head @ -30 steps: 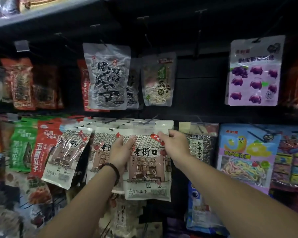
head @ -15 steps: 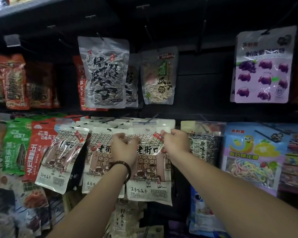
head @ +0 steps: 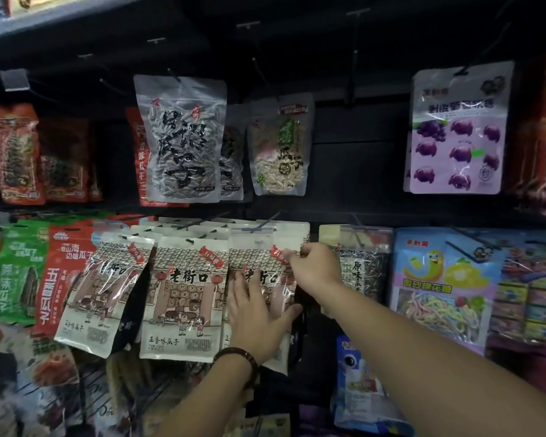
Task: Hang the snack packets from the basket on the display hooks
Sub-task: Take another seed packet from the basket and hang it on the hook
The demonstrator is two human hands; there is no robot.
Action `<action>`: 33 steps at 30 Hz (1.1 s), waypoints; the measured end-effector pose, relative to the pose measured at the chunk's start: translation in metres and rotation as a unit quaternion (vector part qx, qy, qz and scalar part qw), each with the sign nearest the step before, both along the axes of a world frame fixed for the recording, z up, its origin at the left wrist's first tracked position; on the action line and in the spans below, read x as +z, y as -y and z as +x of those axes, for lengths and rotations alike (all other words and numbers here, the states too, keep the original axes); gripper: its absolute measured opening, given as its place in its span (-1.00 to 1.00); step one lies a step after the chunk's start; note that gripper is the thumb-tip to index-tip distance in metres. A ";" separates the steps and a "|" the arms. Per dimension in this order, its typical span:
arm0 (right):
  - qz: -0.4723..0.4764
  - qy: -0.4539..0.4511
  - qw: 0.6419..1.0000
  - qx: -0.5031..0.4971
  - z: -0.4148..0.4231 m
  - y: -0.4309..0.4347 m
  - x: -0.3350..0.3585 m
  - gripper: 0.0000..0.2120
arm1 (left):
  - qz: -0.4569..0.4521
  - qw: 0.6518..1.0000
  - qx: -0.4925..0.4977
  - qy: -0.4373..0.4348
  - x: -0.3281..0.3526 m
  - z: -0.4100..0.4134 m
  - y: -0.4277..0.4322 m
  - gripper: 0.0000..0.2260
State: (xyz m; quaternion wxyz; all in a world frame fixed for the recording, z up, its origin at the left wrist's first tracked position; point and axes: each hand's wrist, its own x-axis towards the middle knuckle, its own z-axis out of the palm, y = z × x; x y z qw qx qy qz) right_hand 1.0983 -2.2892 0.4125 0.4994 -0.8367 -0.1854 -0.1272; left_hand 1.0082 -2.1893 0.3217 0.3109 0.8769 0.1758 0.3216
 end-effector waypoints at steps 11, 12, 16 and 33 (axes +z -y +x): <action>-0.247 0.069 0.962 0.090 -0.076 0.127 -0.079 -0.76 | 0.086 0.994 -0.034 0.052 -0.053 -0.072 0.081 -0.56; -0.268 0.066 0.956 0.098 -0.083 0.141 -0.092 -0.76 | 0.092 0.994 -0.056 0.033 -0.066 -0.082 0.093 -0.62; -0.288 0.028 0.950 0.116 -0.117 0.200 -0.153 -0.82 | 0.114 0.979 -0.151 -0.078 -0.124 -0.117 0.141 -0.73; -0.200 -0.456 0.866 -0.048 -0.261 0.411 -0.538 -0.91 | -0.010 0.844 -0.313 -0.435 -0.415 -0.228 0.293 -0.75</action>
